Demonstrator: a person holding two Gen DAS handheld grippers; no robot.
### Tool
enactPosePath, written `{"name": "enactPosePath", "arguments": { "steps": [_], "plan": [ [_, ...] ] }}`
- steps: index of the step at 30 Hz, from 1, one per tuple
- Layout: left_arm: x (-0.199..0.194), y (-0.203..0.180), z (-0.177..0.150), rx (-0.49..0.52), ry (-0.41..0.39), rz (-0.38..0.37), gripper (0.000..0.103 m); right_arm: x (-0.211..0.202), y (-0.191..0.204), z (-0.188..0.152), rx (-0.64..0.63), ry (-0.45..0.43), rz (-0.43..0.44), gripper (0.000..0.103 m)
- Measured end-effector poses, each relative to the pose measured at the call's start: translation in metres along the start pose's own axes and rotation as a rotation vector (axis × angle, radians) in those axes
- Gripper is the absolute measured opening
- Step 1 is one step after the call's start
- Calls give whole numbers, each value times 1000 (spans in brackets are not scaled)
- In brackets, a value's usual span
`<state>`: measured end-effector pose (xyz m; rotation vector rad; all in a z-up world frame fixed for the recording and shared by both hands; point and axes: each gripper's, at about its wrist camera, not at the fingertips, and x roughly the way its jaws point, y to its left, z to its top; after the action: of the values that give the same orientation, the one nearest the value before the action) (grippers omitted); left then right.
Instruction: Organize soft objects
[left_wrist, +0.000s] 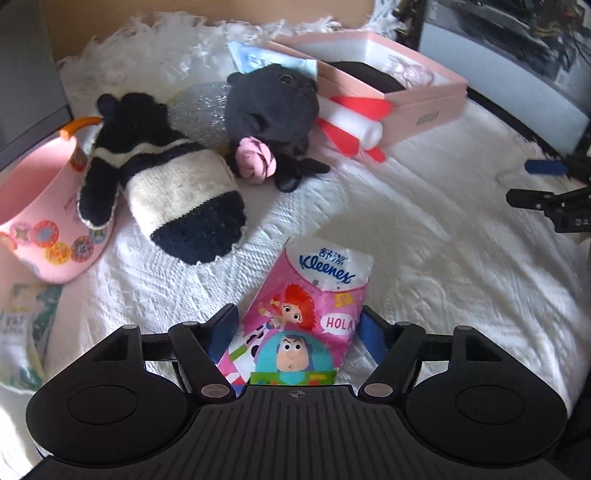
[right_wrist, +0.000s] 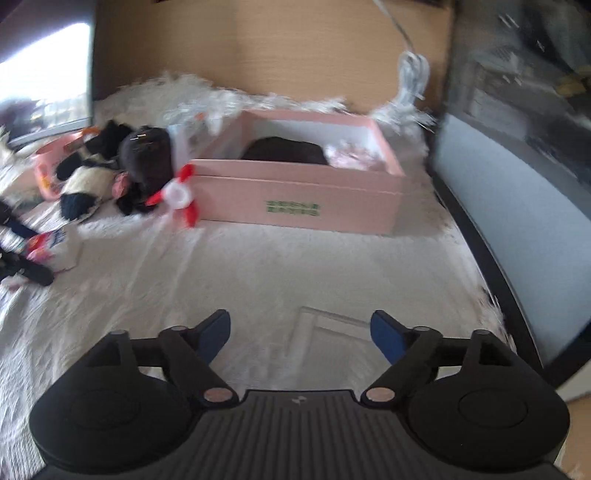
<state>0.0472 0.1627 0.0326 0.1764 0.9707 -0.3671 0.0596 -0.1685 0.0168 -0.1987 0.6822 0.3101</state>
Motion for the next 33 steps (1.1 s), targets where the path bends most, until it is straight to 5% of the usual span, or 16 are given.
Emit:
{"name": "enactPosePath", "arguments": {
  "steps": [8, 9, 11, 20, 28, 33],
  "plan": [
    [-6, -21, -8, -24, -36, -8, 65, 27, -19, 5, 136, 73, -85, 83],
    [-6, -24, -9, -23, -39, -6, 65, 26, -20, 4, 141, 75, -78, 76],
    [-8, -30, -10, -36, -47, -9, 64, 23, -21, 4, 124, 69, -58, 62],
    [-30, -78, 9, -99, -105, -122, 63, -20, -8, 21, -12, -5, -8, 62],
    [-38, -78, 120, -218, -322, -134, 63, -57, -19, 38, -22, -88, -39, 62],
    [-4, -69, 205, -302, -421, -145, 67, -61, -21, 41, -2, -113, -63, 62]
  ]
}}
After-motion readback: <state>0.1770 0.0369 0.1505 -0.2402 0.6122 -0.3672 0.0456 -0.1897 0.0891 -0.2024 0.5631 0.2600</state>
